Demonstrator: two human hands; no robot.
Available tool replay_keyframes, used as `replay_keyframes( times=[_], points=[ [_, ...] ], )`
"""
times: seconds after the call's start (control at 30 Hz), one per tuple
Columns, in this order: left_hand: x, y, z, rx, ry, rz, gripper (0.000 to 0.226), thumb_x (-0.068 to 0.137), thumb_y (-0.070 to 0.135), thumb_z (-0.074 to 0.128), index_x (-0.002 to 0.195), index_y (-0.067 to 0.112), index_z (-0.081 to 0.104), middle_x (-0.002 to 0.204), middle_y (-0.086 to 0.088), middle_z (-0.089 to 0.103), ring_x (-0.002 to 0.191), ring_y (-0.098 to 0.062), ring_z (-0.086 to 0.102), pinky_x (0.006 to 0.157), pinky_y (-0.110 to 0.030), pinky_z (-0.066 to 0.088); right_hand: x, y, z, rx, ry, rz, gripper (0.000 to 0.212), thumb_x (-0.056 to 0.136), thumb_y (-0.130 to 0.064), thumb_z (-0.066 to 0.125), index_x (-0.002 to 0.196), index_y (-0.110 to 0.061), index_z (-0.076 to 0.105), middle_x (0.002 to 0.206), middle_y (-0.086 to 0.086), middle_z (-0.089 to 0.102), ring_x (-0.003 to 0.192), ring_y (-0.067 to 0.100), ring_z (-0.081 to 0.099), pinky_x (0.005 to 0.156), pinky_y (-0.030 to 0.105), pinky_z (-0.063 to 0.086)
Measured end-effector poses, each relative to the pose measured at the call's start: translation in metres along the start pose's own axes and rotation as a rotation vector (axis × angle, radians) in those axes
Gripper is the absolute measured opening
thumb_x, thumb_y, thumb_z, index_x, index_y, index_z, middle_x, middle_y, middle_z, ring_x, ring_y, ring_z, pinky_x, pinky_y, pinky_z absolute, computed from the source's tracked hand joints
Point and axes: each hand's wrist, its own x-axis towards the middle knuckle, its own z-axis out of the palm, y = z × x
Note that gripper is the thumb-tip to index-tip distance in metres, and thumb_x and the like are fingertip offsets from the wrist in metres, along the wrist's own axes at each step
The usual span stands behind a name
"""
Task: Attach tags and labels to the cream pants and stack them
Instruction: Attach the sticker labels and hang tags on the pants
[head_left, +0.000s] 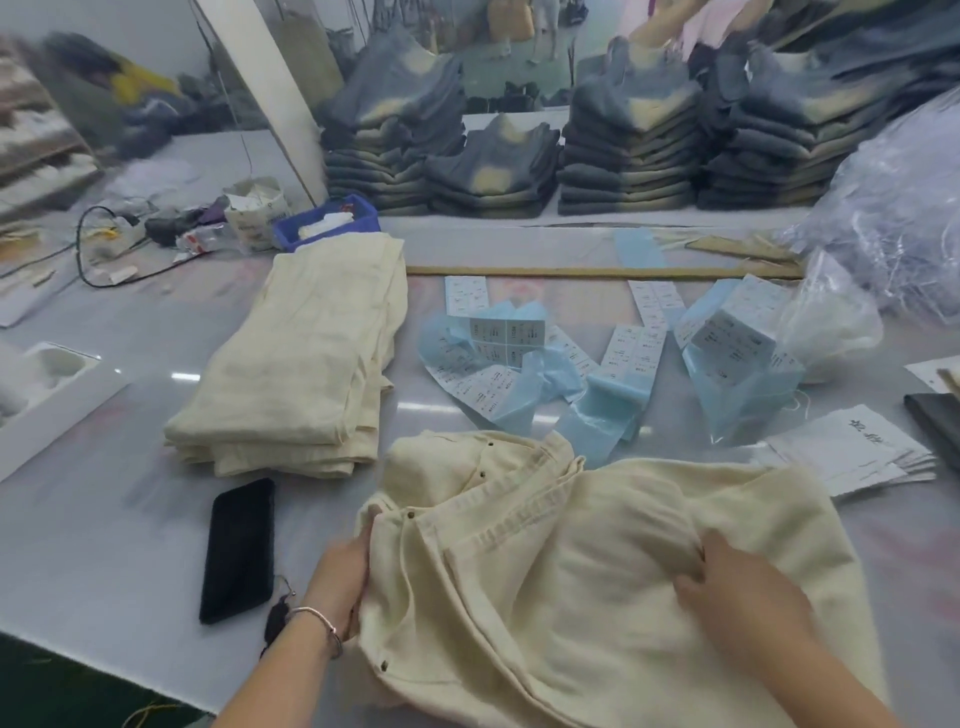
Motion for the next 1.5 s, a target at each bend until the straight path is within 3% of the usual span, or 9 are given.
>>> replay_keyframes(
  times=[0.3, 0.47, 0.6, 0.8, 0.93, 1.0, 1.1, 1.23, 1.5],
  points=[
    [-0.005, 0.013, 0.03, 0.165, 0.429, 0.474, 0.037, 0.102, 0.026, 0.038, 0.136, 0.015, 0.051, 0.144, -0.007, 0.044, 0.135, -0.025, 0.031, 0.111, -0.036, 0.022, 0.049, -0.066, -0.022, 0.646, 0.152, -0.213, 0.021, 0.075, -0.004, 0.066, 0.078, -0.022, 0.055, 0.067, -0.007, 0.06, 0.064, 0.014, 0.055, 0.063, 0.035, 0.043],
    [-0.004, 0.034, 0.038, 0.177, 0.135, 0.543, 0.075, 0.079, 0.079, 0.03, 0.132, 0.033, 0.054, 0.154, 0.005, 0.033, 0.143, -0.007, 0.014, 0.117, -0.027, 0.009, 0.106, -0.126, -0.023, 0.772, 0.137, -0.286, 0.033, 0.081, -0.008, 0.067, 0.111, -0.016, 0.056, 0.106, -0.003, 0.062, 0.088, 0.015, 0.056, 0.083, 0.033, 0.047],
    [0.021, 0.048, 0.036, 0.718, 0.17, 0.507, 0.043, 0.084, 0.047, 0.063, 0.124, 0.033, 0.06, 0.153, 0.006, 0.033, 0.146, -0.018, 0.013, 0.119, -0.036, 0.011, 0.153, -0.172, -0.029, 0.53, 0.202, -0.441, 0.055, 0.084, -0.016, 0.067, 0.134, -0.017, 0.046, 0.132, 0.005, 0.051, 0.125, 0.022, 0.042, 0.101, 0.035, 0.035],
    [0.044, 0.093, 0.047, 0.305, 0.171, 0.718, 0.02, 0.084, 0.023, 0.066, 0.103, 0.021, 0.069, 0.135, 0.0, 0.051, 0.13, -0.022, 0.033, 0.107, -0.017, 0.016, 0.202, -0.205, -0.021, 0.164, -0.029, -0.22, 0.052, 0.084, -0.028, 0.059, 0.133, -0.024, 0.044, 0.123, 0.001, 0.057, 0.127, 0.026, 0.04, 0.114, 0.051, 0.01],
    [0.067, 0.131, 0.076, 0.304, 0.018, 0.859, 0.017, 0.084, 0.017, 0.07, 0.101, 0.017, 0.071, 0.132, 0.001, 0.054, 0.128, -0.019, 0.035, 0.1, -0.003, 0.01, 0.213, -0.205, -0.02, 0.054, -0.087, -0.192, 0.033, 0.085, -0.033, 0.058, 0.118, -0.028, 0.056, 0.115, -0.003, 0.059, 0.119, 0.024, 0.046, 0.104, 0.046, 0.023],
    [0.081, 0.145, 0.091, 0.298, -0.011, 0.891, 0.02, 0.086, 0.022, 0.07, 0.104, 0.017, 0.071, 0.127, 0.003, 0.058, 0.125, -0.018, 0.038, 0.1, -0.007, 0.016, 0.217, -0.205, -0.023, 0.202, -0.1, -0.145, 0.009, 0.086, -0.03, 0.061, 0.09, -0.023, 0.06, 0.091, -0.002, 0.06, 0.098, 0.023, 0.054, 0.088, 0.039, 0.031],
    [0.1, 0.161, 0.107, 0.331, -0.07, 0.899, 0.028, 0.087, 0.03, 0.069, 0.111, 0.017, 0.068, 0.121, 0.004, 0.061, 0.117, -0.019, 0.046, 0.099, -0.02, 0.032, 0.217, -0.199, -0.028, 0.71, -0.172, -0.087, 0.024, 0.083, -0.018, 0.07, 0.067, -0.012, 0.052, 0.067, 0.003, 0.046, 0.068, 0.02, 0.046, 0.065, 0.029, 0.032],
    [0.114, 0.175, 0.115, 0.382, -0.076, 0.986, 0.031, 0.086, 0.038, 0.07, 0.107, 0.017, 0.068, 0.11, 0.003, 0.065, 0.103, -0.018, 0.055, 0.09, -0.03, 0.043, 0.21, -0.191, -0.038, 1.078, -0.31, -0.058, 0.009, 0.089, -0.014, 0.066, 0.085, -0.007, 0.07, 0.081, 0.008, 0.067, 0.075, 0.02, 0.06, 0.071, 0.028, 0.047],
    [0.113, 0.181, 0.12, 0.32, 0.013, 1.118, 0.011, 0.083, 0.027, 0.075, 0.086, 0.017, 0.074, 0.086, 0.004, 0.069, 0.081, -0.016, 0.063, 0.071, -0.03, 0.048, 0.206, -0.187, -0.036, 1.111, -0.389, -0.153, 0.014, 0.095, -0.01, 0.057, 0.096, -0.002, 0.068, 0.09, 0.012, 0.064, 0.084, 0.021, 0.055, 0.078, 0.029, 0.041]
  ],
)
